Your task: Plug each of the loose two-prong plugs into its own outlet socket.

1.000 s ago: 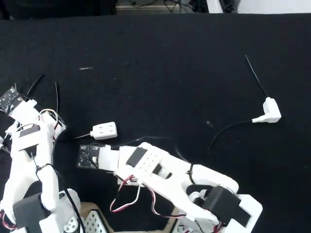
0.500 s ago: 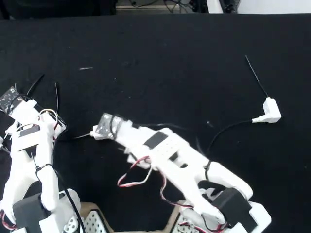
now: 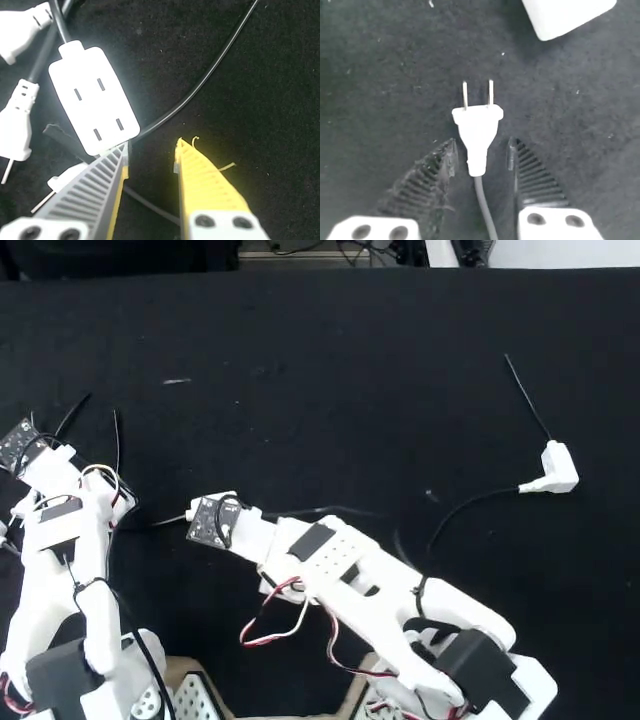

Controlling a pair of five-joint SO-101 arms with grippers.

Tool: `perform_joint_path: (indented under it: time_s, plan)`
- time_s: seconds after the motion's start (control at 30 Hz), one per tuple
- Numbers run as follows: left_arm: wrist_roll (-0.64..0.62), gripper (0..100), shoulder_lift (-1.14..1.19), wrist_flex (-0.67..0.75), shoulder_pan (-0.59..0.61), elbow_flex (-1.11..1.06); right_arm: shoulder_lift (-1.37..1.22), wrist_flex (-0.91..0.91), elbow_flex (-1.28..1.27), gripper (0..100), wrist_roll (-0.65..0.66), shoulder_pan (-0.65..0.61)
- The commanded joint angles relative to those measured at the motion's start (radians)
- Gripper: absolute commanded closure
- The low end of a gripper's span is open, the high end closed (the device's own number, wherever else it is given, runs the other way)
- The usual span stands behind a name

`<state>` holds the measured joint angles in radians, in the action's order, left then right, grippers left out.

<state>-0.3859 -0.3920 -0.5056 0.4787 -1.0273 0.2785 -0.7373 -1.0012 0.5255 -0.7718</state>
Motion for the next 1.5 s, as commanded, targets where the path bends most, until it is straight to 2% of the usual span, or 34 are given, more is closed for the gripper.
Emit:
perform_joint_path:
  time_s: [0.0, 0.23, 0.3, 0.37, 0.43, 0.6, 0.7, 0.9, 1.0, 1.17, 1.3, 1.47]
  plan:
    - [-0.008, 85, -0.031, 0.012, 0.005, 0.044, 0.019, 0.034, 0.013, 84.4, -0.009, -0.017]
    - [-0.008, 85, -0.031, 0.012, 0.008, 0.044, -0.171, -0.005, 0.137, 84.8, -0.005, -0.012]
    - [-0.008, 85, -0.031, 0.012, 0.008, 0.044, -0.185, -0.006, 0.148, 88.7, -0.003, -0.012]
    - [-0.008, 85, -0.031, 0.012, 0.008, 0.042, -0.17, 0.005, 0.145, 98.8, -0.006, -0.012]
    - [-0.008, 85, -0.031, 0.012, 0.008, 0.044, -0.133, 0.008, 0.127, 97.6, -0.008, -0.011]
    - [-0.006, 85, -0.031, 0.009, 0.001, 0.041, 0.09, 0.006, 0.033, 98.8, -0.017, -0.009]
    - [-0.006, 85, -0.031, 0.006, -0.001, 0.041, 0.298, 0.008, -0.039, 98.8, -0.074, 0.012]
    - [-0.006, 85, -0.032, 0.0, -0.001, 0.042, 0.679, 0.014, -0.116, 98.8, -0.084, 0.048]
    - [-0.006, 85, -0.043, -0.072, -0.002, 0.074, 0.734, 0.063, -0.119, 98.8, -0.091, 0.046]
    - [0.012, 85, -0.178, -0.186, -0.002, 0.079, 0.654, 0.241, -0.208, 98.8, -0.11, 0.044]
    - [0.133, 85, -0.379, -0.176, -0.058, -0.007, 0.616, 0.301, -0.259, 98.8, -0.186, 0.064]
    - [0.157, 85, -0.674, -0.135, -0.174, -0.185, 0.631, 0.305, -0.255, 98.8, -0.222, 0.098]
